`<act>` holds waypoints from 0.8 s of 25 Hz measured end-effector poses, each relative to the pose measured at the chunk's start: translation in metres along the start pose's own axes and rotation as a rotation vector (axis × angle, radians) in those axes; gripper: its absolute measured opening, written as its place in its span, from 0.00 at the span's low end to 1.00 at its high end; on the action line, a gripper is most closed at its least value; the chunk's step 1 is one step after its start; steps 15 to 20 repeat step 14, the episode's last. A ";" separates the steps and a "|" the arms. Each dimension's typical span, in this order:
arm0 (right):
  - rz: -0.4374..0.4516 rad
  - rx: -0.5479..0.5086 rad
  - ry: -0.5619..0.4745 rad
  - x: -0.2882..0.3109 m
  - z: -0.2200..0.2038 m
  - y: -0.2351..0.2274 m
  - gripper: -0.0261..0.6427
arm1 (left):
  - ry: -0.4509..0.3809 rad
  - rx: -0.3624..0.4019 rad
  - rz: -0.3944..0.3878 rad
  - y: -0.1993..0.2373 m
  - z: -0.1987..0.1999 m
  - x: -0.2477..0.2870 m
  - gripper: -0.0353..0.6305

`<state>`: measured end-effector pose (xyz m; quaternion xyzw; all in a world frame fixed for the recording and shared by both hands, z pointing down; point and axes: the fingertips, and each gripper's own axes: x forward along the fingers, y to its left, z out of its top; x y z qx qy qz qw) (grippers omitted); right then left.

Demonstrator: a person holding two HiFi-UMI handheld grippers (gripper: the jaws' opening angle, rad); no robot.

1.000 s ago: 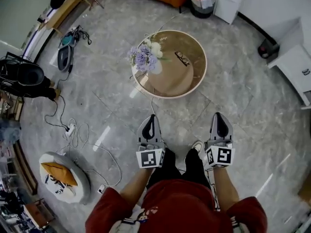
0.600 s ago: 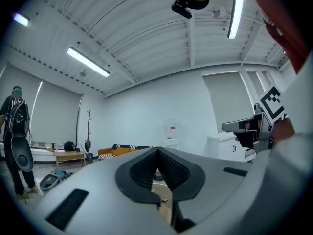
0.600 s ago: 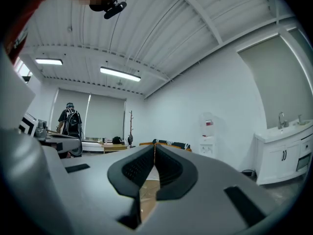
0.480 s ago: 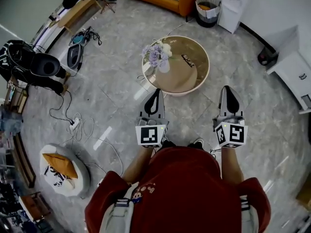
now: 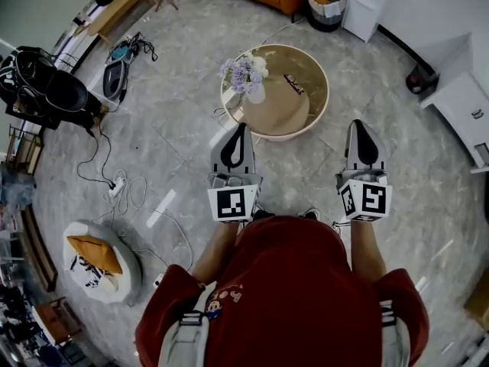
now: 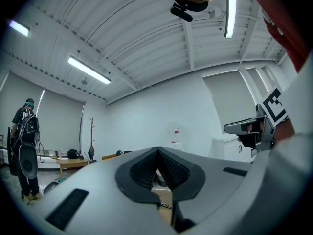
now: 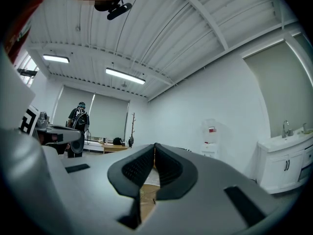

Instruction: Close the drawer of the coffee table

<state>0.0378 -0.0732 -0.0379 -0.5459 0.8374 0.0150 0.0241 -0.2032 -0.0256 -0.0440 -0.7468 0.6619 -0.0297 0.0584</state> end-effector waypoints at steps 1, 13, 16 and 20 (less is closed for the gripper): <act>-0.001 -0.002 0.000 0.001 -0.001 -0.002 0.07 | 0.002 -0.003 0.003 -0.001 -0.001 0.001 0.07; 0.023 -0.024 0.018 0.004 -0.011 -0.013 0.07 | 0.012 -0.009 0.028 -0.012 -0.010 0.008 0.07; 0.021 -0.025 0.018 0.003 -0.011 -0.015 0.07 | 0.007 -0.018 0.033 -0.013 -0.010 0.009 0.07; 0.021 -0.025 0.018 0.003 -0.011 -0.015 0.07 | 0.007 -0.018 0.033 -0.013 -0.010 0.009 0.07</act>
